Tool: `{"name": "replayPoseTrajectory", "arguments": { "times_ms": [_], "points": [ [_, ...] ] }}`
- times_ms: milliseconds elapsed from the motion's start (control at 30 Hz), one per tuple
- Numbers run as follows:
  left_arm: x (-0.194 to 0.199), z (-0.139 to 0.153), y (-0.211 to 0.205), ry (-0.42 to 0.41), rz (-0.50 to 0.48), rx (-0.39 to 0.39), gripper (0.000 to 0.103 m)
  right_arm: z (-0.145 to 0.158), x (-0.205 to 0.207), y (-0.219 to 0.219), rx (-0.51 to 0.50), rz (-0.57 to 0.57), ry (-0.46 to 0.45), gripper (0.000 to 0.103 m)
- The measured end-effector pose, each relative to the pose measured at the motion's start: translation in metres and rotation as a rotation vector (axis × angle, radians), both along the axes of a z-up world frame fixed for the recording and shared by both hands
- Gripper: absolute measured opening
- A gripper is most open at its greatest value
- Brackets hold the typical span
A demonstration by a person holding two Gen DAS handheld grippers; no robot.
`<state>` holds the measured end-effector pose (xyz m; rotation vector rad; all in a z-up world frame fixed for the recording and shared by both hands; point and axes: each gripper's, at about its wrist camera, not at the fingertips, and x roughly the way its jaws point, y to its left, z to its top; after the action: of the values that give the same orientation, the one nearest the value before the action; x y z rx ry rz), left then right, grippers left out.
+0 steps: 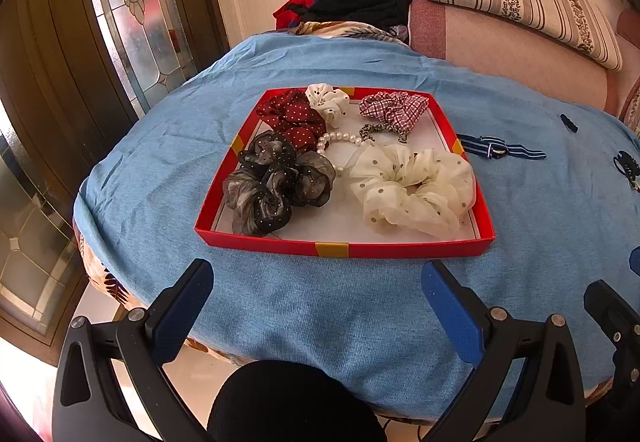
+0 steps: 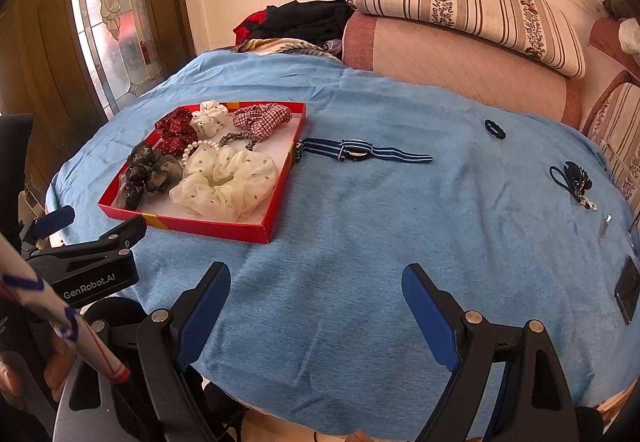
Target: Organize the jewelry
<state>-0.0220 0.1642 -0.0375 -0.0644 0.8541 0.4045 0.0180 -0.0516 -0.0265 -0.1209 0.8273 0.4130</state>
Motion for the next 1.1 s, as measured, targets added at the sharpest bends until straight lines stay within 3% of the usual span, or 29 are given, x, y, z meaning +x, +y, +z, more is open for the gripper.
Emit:
{"name": "replayPoseTrajectory", "arguments": {
  "times_ms": [1100],
  "points": [
    [-0.002, 0.002, 0.011, 0.004, 0.015, -0.022, 0.103, 0.000, -0.001, 0.000, -0.003, 0.002, 0.003, 0.091]
  ]
}}
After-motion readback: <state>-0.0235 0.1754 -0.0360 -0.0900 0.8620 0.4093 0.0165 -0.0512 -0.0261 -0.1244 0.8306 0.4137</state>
